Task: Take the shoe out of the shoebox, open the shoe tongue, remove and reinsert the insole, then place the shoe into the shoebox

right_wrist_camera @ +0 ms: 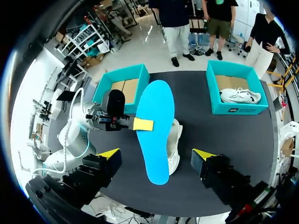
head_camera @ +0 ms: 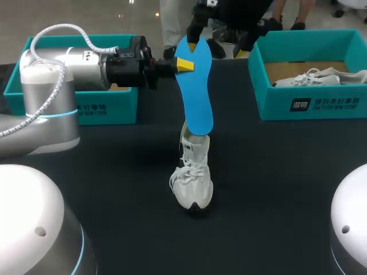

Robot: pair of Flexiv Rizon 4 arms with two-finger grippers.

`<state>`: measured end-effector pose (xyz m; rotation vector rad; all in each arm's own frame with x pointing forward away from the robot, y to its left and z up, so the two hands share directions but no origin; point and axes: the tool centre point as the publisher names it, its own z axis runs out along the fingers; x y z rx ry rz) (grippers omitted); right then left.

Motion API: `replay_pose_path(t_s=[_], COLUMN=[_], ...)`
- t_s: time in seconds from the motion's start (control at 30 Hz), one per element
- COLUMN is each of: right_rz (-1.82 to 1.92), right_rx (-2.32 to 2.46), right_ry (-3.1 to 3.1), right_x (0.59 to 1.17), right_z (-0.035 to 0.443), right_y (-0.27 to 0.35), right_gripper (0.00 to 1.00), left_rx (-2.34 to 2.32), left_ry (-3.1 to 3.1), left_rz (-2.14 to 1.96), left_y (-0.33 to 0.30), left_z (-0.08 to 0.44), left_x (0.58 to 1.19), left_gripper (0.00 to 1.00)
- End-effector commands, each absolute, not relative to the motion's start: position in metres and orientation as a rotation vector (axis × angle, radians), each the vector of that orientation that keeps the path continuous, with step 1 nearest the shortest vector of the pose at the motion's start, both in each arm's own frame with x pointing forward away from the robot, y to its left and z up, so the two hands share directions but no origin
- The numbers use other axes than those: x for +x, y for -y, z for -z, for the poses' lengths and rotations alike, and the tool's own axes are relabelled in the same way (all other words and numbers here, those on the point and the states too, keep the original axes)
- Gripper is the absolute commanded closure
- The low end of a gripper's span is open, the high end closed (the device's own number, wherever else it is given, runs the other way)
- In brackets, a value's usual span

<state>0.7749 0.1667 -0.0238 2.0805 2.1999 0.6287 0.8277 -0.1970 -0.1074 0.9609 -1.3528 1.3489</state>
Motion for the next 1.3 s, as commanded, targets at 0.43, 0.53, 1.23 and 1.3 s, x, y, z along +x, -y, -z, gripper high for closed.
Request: replay_pose_path(t_s=[0.43, 0.53, 1.23, 1.3], right_rz=[-0.401, -0.345, -0.330, -0.330], right_rx=[2.036, 2.026, 2.017, 2.017], right_ry=[-2.148, -2.153, -2.128, -2.128], right_x=[0.781, 0.780, 0.774, 0.774], right_z=[0.025, 0.026, 0.026, 0.026], right_y=[-0.186, -0.187, -0.189, -0.189], right_gripper=[0.00, 0.00, 0.00, 0.00], left_rx=[0.964, 0.964, 0.964, 0.964], left_ry=[1.354, 1.354, 1.354, 1.354], left_rz=[-1.349, -1.349, -1.349, -1.349], left_y=[0.197, 0.197, 0.197, 0.197], left_z=[0.107, 0.107, 0.107, 0.107], left_x=[0.827, 0.827, 0.827, 0.827], left_gripper=[1.00, 1.00, 1.00, 1.00])
